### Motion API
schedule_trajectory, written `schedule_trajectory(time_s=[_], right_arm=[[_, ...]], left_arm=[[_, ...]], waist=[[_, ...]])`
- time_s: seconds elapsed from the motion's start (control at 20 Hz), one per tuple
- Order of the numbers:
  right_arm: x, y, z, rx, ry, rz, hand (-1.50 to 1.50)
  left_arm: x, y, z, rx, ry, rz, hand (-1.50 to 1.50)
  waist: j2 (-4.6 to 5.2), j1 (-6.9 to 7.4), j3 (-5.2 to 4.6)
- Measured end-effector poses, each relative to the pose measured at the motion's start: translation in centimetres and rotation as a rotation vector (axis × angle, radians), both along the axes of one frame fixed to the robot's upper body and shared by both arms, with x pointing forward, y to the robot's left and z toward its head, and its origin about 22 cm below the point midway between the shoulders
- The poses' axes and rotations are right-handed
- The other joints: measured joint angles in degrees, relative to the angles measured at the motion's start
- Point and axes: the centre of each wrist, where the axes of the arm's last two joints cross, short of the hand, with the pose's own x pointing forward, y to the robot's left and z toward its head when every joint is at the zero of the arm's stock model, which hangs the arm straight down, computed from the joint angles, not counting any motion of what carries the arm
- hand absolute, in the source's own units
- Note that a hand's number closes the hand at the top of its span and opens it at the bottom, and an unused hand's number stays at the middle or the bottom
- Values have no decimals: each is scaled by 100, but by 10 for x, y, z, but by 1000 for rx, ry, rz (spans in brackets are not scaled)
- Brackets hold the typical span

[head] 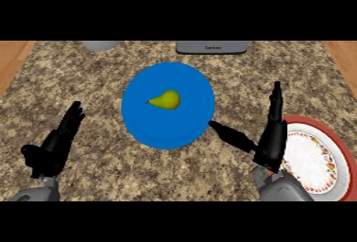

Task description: Pick the pear from the plate and place it in the plate

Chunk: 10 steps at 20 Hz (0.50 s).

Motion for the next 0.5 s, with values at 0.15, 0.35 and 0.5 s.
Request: schedule_trajectory(time_s=[0.15,0.35,0.5], right_arm=[[-13,-22,-13,-12,1,34,-150],[-19,-48,-30,-40,14,71,-150],[-27,-62,-45,-50,22,79,-150]], left_arm=[[-5,-5,-4,0,3,1,0],[-1,-5,-4,5,-2,-3,0],[0,-3,-4,2,-2,-4,0]], waist=[[0,12,-2],[0,14,-6],[-2,15,-9]])
